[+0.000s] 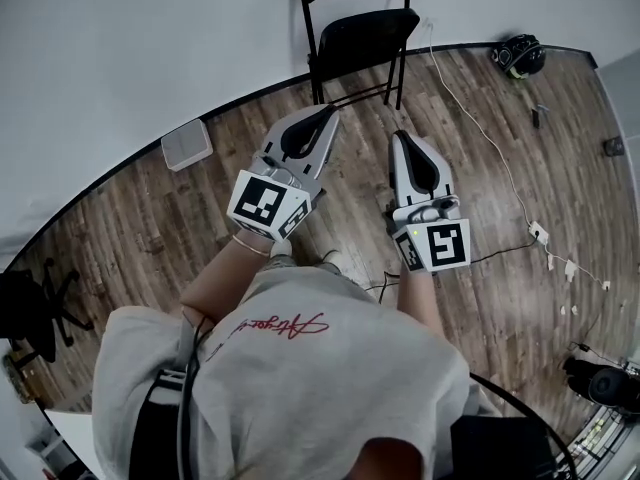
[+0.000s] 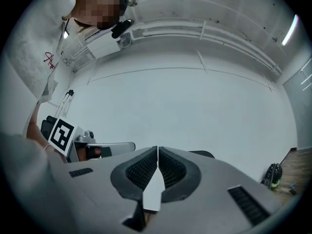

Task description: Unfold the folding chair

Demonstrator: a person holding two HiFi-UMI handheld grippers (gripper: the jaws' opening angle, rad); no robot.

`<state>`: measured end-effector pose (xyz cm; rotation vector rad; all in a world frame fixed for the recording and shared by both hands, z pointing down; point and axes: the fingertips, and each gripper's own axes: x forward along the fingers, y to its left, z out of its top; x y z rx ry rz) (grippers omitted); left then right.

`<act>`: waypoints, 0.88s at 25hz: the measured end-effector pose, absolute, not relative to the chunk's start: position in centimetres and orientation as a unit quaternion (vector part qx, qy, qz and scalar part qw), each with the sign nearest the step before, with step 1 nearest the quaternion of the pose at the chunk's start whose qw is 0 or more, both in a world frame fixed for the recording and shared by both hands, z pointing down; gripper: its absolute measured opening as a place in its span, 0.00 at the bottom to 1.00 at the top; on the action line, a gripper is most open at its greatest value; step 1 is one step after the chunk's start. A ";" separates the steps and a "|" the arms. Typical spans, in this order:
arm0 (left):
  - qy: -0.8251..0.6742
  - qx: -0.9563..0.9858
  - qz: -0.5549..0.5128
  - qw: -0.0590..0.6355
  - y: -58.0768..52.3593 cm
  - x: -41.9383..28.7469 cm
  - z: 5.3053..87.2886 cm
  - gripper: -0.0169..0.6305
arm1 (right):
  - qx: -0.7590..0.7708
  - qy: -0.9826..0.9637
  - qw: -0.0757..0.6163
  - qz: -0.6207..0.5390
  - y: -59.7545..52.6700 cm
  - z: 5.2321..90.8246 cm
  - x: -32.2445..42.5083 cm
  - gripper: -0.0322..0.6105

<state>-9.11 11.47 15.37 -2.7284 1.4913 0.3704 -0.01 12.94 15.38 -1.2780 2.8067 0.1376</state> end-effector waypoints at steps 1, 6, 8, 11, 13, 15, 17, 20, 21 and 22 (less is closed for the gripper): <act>0.479 -0.870 0.119 0.005 11.2 -9.0 15.4 0.05 | -0.412 0.910 0.024 0.039 12.8 15.7 0.3 0.08; 0.509 -0.854 0.109 0.011 9.2 -8.2 15.8 0.05 | -0.390 0.921 0.019 0.018 11.6 16.7 1.7 0.08; 0.519 -0.848 0.106 0.010 8.6 -8.0 16.4 0.05 | -0.379 0.925 0.015 0.017 11.0 17.2 2.0 0.08; 0.527 -0.843 0.105 -0.001 7.2 -7.9 17.2 0.05 | -0.369 0.929 0.009 0.008 9.1 18.2 2.4 0.08; 0.531 -0.842 0.096 -0.005 5.7 -8.1 17.9 0.05 | -0.365 0.931 0.004 0.003 7.4 19.0 2.3 0.08; 0.536 -0.840 0.088 -0.009 3.2 -8.9 18.6 0.05 | -0.363 0.932 0.000 0.003 5.0 19.6 1.7 0.08; 0.538 -0.839 0.084 -0.015 0.1 -10.0 19.4 0.05 | -0.363 0.932 -0.003 0.004 2.1 20.2 0.8 0.08; 0.524 -0.847 0.079 -0.023 -5.6 -11.6 20.5 0.05 | -0.365 0.931 -0.006 0.003 -3.0 21.0 -0.9 0.08; 0.518 -0.851 0.076 -0.026 -7.7 -12.1 20.8 0.05 | -0.366 0.931 -0.007 0.002 -5.0 21.2 -1.5 0.08; 0.514 -0.855 0.071 -0.027 -9.9 -12.6 21.1 0.05 | -0.368 0.930 -0.007 0.001 -7.1 21.3 -2.2 0.08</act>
